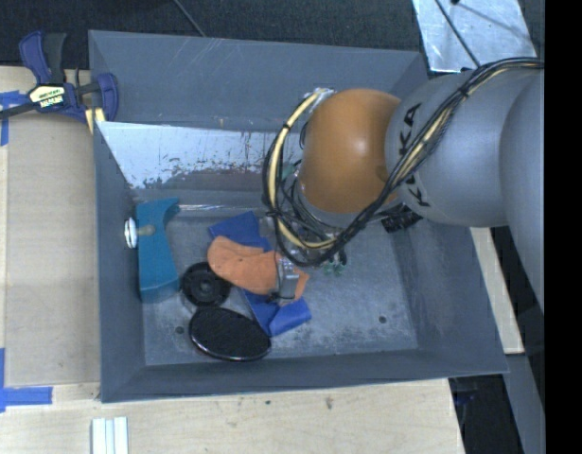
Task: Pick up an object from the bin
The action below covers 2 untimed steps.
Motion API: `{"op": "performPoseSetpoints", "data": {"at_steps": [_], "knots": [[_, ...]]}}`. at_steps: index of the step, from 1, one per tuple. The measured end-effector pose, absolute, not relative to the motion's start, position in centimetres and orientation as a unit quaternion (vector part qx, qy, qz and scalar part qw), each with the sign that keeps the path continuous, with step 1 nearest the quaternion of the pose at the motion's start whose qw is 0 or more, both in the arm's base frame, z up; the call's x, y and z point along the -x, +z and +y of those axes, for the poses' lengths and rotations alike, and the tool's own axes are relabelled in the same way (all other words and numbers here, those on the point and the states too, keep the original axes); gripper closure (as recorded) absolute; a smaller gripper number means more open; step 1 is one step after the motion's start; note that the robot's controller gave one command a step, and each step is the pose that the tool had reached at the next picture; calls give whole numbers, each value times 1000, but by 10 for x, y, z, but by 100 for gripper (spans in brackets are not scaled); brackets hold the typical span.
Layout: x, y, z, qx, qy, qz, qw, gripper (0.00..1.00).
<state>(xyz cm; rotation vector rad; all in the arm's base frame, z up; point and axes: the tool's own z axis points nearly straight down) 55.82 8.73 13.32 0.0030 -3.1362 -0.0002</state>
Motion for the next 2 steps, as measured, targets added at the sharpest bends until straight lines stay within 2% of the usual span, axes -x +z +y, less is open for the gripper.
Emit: {"op": "performPoseSetpoints", "data": {"at_steps": [1,2], "knots": [[-560,138,87,1,0,-1000,-2,100],[-560,138,87,1,0,-1000,-2,0]]}}
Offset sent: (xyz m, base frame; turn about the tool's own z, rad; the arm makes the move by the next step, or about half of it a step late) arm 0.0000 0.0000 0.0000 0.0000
